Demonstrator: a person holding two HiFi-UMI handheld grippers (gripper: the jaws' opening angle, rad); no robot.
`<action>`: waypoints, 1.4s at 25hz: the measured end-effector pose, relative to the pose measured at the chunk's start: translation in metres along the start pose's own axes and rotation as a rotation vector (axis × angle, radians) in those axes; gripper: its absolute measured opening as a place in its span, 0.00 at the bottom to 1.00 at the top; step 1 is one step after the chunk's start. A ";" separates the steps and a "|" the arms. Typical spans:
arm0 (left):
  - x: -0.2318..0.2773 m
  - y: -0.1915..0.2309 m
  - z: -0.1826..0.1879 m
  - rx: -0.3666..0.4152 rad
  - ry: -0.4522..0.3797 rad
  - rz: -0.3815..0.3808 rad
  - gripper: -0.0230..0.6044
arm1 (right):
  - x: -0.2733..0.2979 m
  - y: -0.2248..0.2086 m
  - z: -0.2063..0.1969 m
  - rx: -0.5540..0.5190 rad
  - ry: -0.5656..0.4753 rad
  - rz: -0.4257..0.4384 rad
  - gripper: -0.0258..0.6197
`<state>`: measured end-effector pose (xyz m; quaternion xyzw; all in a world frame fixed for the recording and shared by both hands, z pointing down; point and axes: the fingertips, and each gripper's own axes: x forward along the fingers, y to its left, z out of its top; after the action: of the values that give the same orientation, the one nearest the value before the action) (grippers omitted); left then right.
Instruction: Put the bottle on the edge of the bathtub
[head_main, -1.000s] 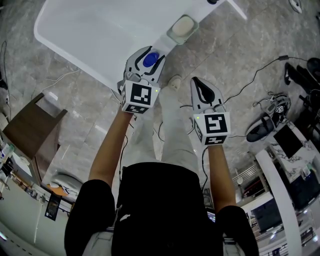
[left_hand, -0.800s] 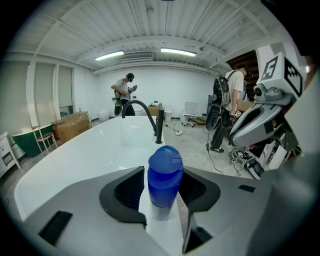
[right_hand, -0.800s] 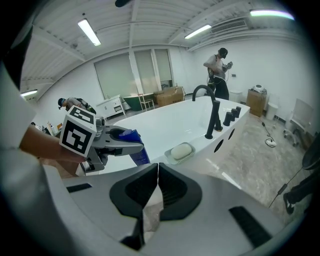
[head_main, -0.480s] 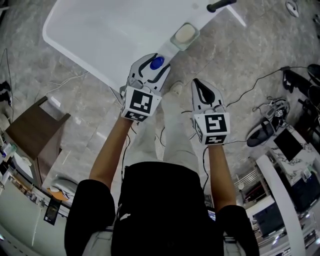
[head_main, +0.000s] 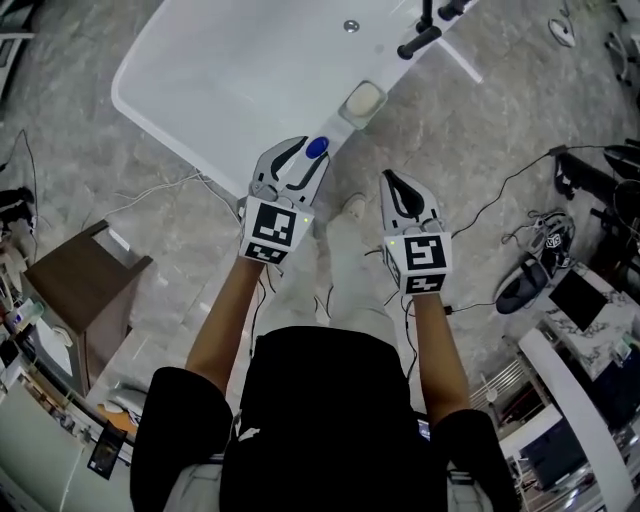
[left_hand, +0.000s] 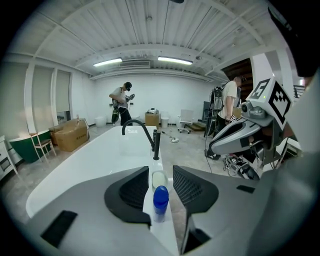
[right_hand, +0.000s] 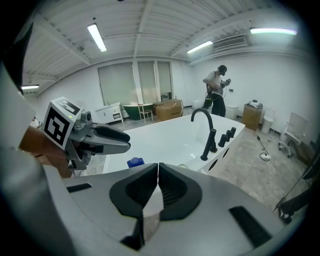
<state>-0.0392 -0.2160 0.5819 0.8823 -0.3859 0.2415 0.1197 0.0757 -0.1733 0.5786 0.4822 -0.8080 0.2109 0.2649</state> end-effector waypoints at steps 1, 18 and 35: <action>-0.006 0.000 0.005 0.002 -0.002 0.001 0.30 | -0.004 0.001 0.005 -0.005 -0.006 -0.003 0.08; -0.098 -0.029 0.117 -0.009 -0.148 -0.001 0.09 | -0.083 0.005 0.082 -0.051 -0.152 -0.068 0.08; -0.160 -0.047 0.231 0.041 -0.279 0.047 0.06 | -0.171 -0.001 0.191 -0.089 -0.370 -0.124 0.08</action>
<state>-0.0211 -0.1760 0.3004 0.9002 -0.4145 0.1272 0.0412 0.1014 -0.1737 0.3241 0.5494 -0.8202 0.0661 0.1452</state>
